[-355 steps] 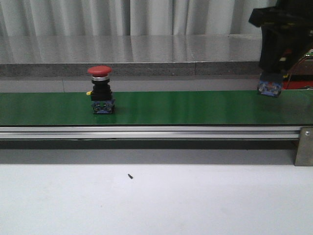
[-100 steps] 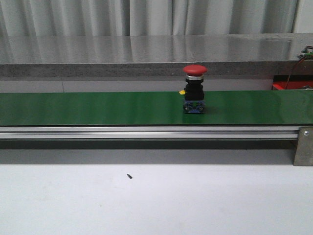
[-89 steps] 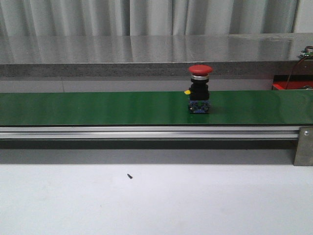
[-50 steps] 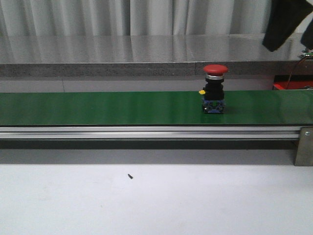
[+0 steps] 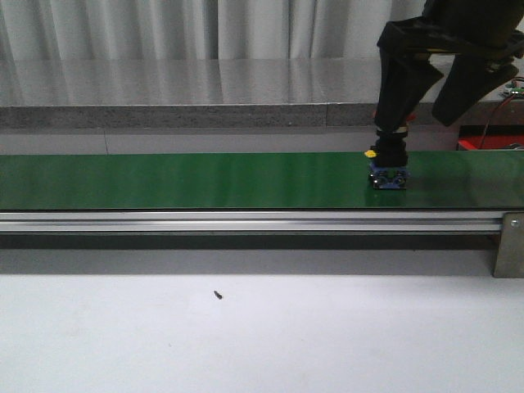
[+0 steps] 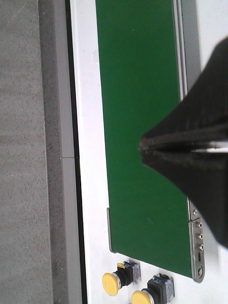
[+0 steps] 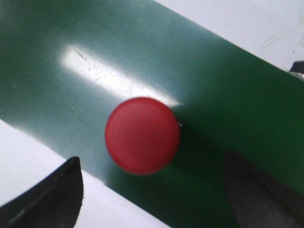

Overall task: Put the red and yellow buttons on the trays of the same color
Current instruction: 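Grasp the second red button on the belt with the right gripper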

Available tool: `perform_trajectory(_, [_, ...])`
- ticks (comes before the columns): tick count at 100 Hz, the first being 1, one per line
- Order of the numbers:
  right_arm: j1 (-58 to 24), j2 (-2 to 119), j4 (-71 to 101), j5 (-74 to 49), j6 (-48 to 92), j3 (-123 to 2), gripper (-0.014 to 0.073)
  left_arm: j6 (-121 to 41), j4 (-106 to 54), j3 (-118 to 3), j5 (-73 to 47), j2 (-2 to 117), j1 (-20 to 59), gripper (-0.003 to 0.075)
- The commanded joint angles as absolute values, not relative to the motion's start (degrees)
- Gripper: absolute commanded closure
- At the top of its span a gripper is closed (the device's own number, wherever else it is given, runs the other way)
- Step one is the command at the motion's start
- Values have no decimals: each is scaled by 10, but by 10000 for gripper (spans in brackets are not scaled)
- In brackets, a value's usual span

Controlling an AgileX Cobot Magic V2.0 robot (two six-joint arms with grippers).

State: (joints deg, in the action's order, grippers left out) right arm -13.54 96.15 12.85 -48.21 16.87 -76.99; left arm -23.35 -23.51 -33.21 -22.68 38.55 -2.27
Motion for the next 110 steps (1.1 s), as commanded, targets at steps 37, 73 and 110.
perform_trajectory(37, [-133, 985, 127, -481, 166, -818, 383, -234, -246, -348, -185, 384, -20, 740])
perform_trajectory(73, [-120, 981, 107, -554, 164, -898, 463, -234, -246, -348, -185, 384, -20, 740])
perform_trajectory(110, [40, 1003, 108, -562, 164, -1037, 463, -234, -246, -348, -185, 384, -20, 740])
